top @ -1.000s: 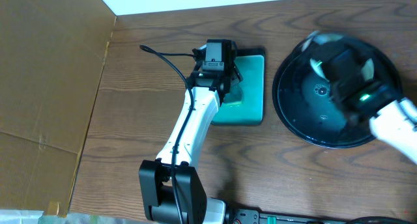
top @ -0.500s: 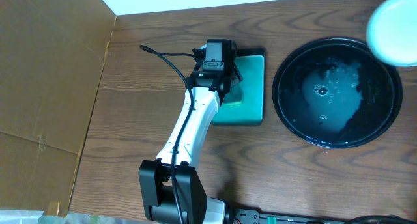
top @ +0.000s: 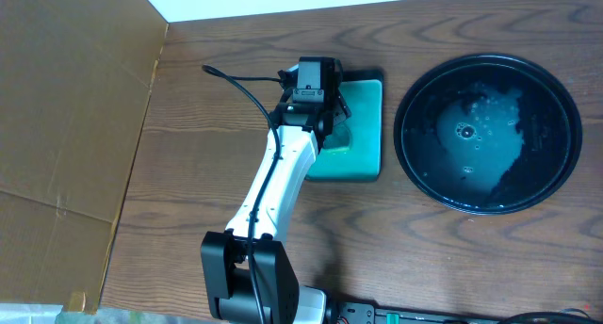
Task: Clean dirty plates on tray and stack at the side
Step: 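Set the last green plate onto the plate stack with the right gripper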
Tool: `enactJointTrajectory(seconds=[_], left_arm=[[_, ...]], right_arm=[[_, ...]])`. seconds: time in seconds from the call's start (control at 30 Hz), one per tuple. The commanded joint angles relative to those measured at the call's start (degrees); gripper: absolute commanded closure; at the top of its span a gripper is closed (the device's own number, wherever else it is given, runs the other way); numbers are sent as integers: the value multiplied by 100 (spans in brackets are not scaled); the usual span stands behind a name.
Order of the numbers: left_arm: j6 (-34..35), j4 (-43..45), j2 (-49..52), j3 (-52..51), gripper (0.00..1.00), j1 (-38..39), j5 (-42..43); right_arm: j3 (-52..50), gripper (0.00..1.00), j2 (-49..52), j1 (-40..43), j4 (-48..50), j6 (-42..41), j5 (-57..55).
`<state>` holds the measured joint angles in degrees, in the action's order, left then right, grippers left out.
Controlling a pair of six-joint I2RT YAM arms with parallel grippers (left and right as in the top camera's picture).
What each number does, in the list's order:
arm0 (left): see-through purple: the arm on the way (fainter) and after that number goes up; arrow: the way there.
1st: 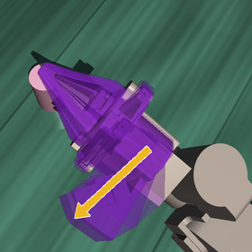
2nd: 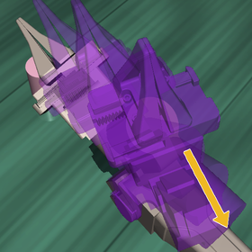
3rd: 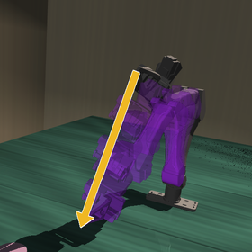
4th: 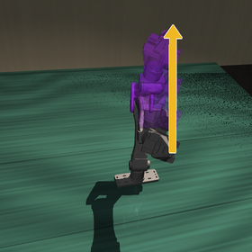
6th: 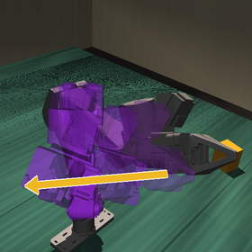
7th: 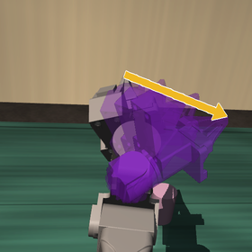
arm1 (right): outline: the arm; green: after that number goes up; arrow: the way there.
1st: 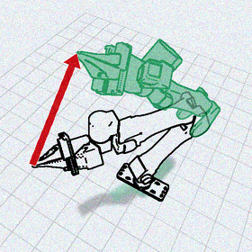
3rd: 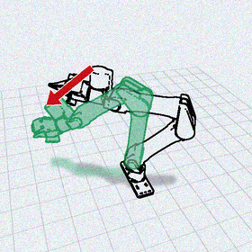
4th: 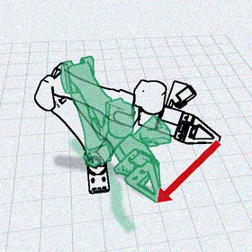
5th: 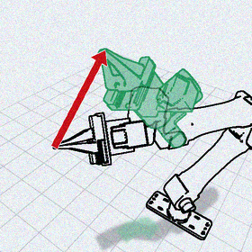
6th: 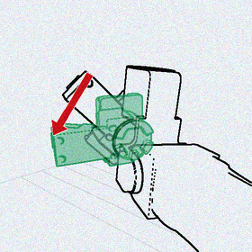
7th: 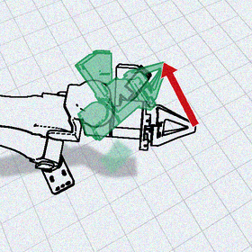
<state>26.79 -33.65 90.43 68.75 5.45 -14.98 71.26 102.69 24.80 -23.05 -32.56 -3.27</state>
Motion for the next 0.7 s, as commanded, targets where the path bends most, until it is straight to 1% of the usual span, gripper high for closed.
enactJointTrajectory(seconds=[0.0, 0.23, 0.3, 0.37, 0.4, 0.47, 0.53, 0.57, 0.63, 0.67], left_arm=[[-13, -17, 17, -26, 16, -2, -72], [-13, -20, 17, -26, 16, -2, -72], [-13, -20, 17, -26, 16, -2, -72], [-13, -20, 17, -26, 16, -2, -72], [-13, -20, 17, -26, 16, -2, -72], [-13, -20, 17, -26, 16, -2, -72], [-13, -17, 17, -26, 16, -2, -72], [-13, -17, 17, -26, 16, -2, -72], [-13, -17, 17, -26, 16, -2, -72], [-13, -17, 17, -26, 16, -2, -72]], right_arm=[[22, 99, -13, -4, 101, -365, -789], [22, 98, -13, 72, 105, -365, -894], [22, 86, -2, 70, 164, -363, -868], [22, 72, -2, 66, 210, -330, -748], [22, 67, -2, 61, 212, -273, -675], [22, 61, -2, 61, 236, -50, -450], [22, 42, -2, 59, 249, 240, -162], [22, 35, -11, 59, 249, 367, 7], [22, 26, -81, 59, 144, 608, 391], [22, 24, -120, 52, 70, 608, 455]])
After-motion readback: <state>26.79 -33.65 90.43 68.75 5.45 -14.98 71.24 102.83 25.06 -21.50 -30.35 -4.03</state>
